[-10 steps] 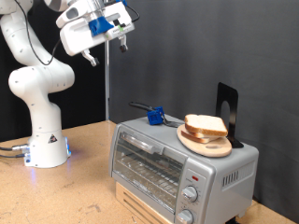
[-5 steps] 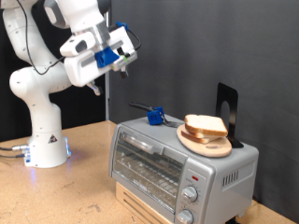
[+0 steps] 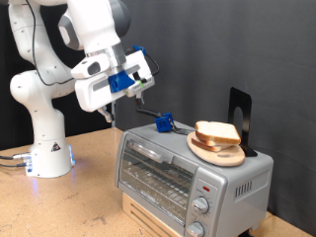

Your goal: Make a piece of toast with the oven

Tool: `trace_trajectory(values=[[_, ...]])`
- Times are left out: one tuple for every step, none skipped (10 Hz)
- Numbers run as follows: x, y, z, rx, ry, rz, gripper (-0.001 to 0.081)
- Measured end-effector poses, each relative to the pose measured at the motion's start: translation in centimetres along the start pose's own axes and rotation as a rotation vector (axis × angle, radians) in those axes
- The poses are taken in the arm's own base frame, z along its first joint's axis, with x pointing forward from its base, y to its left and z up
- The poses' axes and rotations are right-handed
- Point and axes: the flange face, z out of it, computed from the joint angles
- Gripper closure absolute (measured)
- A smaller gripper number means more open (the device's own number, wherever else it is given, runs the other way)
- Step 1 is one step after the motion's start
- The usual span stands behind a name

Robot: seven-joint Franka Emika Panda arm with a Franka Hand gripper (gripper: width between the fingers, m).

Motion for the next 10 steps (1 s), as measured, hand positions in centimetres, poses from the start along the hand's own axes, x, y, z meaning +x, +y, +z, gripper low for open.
trace_trajectory(values=[[0.1,0.1,0.0,0.004,-0.005,-0.008,-0.0002],[-0.1,0.1,0.1,0.031,-0.038,-0.024,-0.0002],[-0.4,0.3,0.3,0.049,-0.066,-0.037,-0.0002],[-0.9,0.7,1.2,0.037,-0.08,-0.04,-0.0002],[-1.5,1.1,2.5,0.015,-0.096,-0.038,-0.0002],[-1.9,1.3,3.9,-0.001,-0.098,-0.03,-0.0002],[-2.3,1.5,5.2,-0.015,-0.09,-0.017,-0.0002],[-2.4,1.5,6.5,-0.024,-0.075,-0.006,-0.0002],[-2.5,1.5,7.5,-0.03,-0.062,0.003,-0.0002],[-2.4,1.6,8.3,-0.033,-0.053,0.01,-0.0002]])
